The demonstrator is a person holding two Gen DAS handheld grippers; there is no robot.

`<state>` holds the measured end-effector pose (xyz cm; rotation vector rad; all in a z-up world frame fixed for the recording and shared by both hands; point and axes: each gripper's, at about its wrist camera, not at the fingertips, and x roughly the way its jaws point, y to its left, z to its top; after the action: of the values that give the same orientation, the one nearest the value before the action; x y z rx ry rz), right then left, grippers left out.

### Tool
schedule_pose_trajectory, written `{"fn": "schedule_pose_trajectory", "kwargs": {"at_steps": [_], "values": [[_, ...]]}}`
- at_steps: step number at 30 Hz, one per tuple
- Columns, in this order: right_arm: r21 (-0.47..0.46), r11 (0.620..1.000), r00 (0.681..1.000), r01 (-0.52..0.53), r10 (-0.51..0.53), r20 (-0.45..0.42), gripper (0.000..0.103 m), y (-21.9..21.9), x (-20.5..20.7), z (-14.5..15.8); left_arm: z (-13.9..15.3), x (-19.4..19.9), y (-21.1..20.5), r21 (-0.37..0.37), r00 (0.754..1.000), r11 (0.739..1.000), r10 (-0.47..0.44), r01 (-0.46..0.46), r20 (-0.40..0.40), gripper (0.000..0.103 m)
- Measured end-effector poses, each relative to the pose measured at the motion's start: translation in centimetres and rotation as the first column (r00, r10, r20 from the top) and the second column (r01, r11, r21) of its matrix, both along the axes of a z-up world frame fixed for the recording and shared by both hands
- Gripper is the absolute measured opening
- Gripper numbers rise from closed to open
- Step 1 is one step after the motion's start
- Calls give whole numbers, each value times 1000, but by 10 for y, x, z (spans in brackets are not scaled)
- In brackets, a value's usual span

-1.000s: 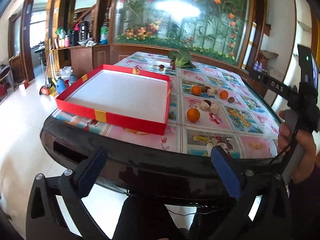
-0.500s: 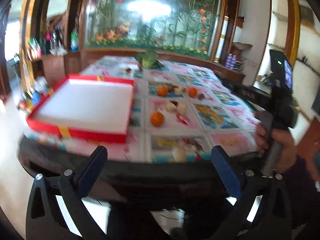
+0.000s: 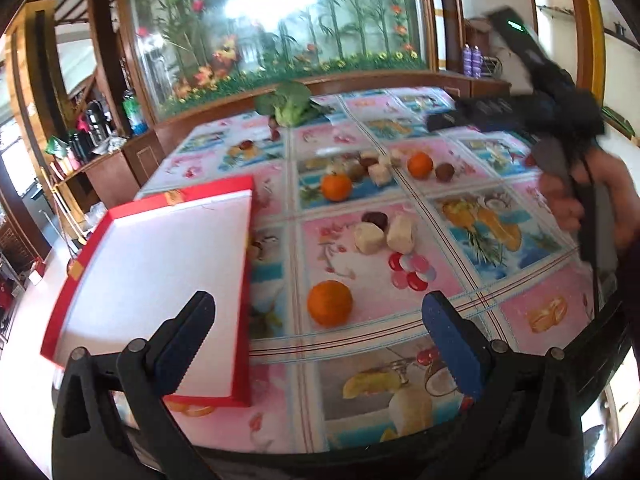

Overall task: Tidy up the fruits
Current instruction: 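Grasp an orange with the left gripper while the right gripper grasps another orange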

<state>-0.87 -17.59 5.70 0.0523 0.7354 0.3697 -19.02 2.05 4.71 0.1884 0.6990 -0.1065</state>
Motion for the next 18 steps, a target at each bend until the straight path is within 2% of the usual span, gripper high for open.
{"fn": "schedule_pose_trajectory", "kwargs": {"at_steps": [5,7,10,14,16,18], "values": [[-26,999,996,-35,32,-87,84,14,33,-14,-5,20,3,-48,997,999,-17,14,-80,103],[-15,999,993,-41,39,-114,77,14,40,-21,-6,25,4,-65,994,998,-22,15,-103,103],[19,998,987,-61,63,-149,72,8,43,-32,-7,32,4,-69,992,997,-33,25,-124,100],[-19,997,981,-71,67,-180,64,3,44,-40,-10,40,-4,-40,989,998,-63,58,-132,94],[-16,997,972,-70,65,-226,58,-1,46,-46,-15,43,-9,-12,985,997,-76,75,-157,92],[-21,997,972,-73,67,-224,53,-1,47,-45,-20,46,-11,-4,980,996,-83,84,-179,86]]}}
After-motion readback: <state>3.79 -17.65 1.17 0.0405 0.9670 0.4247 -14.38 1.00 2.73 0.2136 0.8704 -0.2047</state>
